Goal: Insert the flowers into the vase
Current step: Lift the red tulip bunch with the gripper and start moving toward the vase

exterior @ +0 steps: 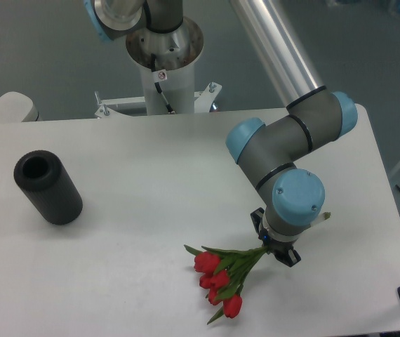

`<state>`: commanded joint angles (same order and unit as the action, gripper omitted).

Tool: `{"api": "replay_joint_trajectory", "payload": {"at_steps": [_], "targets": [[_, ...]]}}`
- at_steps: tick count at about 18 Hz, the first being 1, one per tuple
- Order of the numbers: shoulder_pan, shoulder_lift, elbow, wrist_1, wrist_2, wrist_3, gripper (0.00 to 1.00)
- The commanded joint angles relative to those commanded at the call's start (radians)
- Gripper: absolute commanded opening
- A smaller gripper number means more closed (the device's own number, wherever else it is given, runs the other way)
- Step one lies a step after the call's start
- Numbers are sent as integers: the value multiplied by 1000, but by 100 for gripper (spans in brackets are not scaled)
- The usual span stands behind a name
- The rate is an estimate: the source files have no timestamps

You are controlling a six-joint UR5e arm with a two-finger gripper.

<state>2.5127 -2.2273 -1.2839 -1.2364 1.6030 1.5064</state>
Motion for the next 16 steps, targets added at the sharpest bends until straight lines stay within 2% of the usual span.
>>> {"api": "replay_joint_trajectory", "payload": {"at_steps": [6,11,16], "targets": [[-6,2,-5,-3,0,-6,0],[-15,2,-3,0,-8,-66,0],[-12,44,-32,3,-109,-80,0]]}}
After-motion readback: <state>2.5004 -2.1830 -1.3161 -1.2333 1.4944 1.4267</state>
